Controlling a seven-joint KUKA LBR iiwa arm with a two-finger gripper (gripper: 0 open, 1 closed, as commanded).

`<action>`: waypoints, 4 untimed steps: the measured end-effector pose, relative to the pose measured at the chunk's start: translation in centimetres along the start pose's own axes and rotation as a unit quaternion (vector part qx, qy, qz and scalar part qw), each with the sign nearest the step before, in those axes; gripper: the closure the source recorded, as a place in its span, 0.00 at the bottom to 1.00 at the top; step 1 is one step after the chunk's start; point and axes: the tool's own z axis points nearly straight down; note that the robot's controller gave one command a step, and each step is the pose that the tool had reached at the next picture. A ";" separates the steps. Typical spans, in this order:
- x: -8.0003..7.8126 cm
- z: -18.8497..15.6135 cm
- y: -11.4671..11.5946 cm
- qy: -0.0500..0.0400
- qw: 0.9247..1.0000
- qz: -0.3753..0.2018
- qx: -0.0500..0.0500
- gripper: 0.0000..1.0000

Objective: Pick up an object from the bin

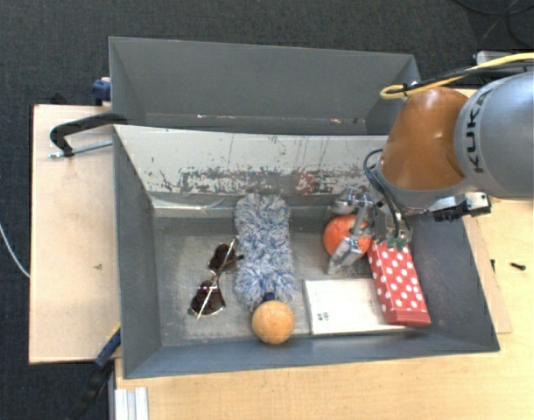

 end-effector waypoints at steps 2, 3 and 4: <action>0.0 0.0 0.0 0.000 1.000 0.000 0.000 1.00; 0.0 0.0 0.0 0.000 1.000 0.000 0.000 1.00; 0.0 0.0 0.0 0.000 1.000 0.000 0.000 1.00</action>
Offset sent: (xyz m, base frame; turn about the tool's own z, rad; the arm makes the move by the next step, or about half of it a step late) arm 0.0074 0.0118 0.0340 0.0266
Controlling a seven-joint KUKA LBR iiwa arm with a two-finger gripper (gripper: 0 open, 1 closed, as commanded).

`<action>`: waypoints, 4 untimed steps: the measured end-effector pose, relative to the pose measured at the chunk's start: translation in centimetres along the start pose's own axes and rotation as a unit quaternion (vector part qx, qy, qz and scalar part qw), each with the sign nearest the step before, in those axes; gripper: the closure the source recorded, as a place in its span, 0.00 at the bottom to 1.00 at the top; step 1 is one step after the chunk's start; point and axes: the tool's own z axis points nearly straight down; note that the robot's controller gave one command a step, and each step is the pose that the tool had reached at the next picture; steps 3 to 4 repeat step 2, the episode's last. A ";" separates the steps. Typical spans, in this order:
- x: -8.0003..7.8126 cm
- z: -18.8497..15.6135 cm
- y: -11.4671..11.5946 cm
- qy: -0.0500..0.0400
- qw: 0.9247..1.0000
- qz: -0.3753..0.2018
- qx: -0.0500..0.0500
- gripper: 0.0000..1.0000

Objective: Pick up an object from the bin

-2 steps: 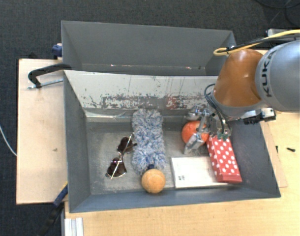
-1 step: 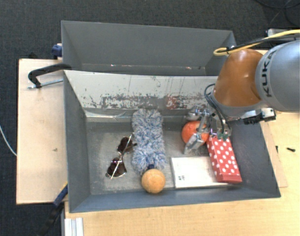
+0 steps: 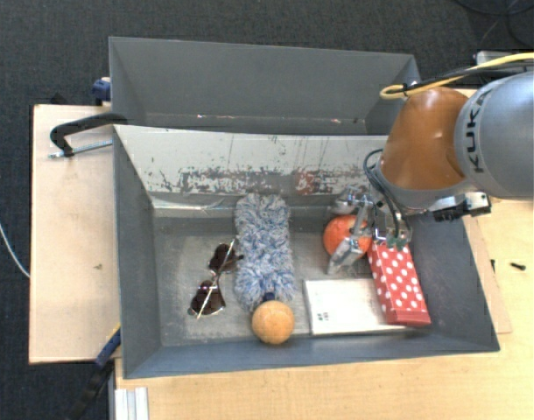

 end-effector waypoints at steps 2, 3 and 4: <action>0.0 0.0 0.0 0.000 1.000 0.000 0.000 1.00; 0.0 0.0 0.0 0.000 1.000 0.000 0.000 1.00; 0.0 0.0 0.0 0.000 1.000 0.000 0.000 1.00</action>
Offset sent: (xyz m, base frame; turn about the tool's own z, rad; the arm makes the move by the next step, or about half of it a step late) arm -0.0349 -0.0277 -0.0043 -0.0245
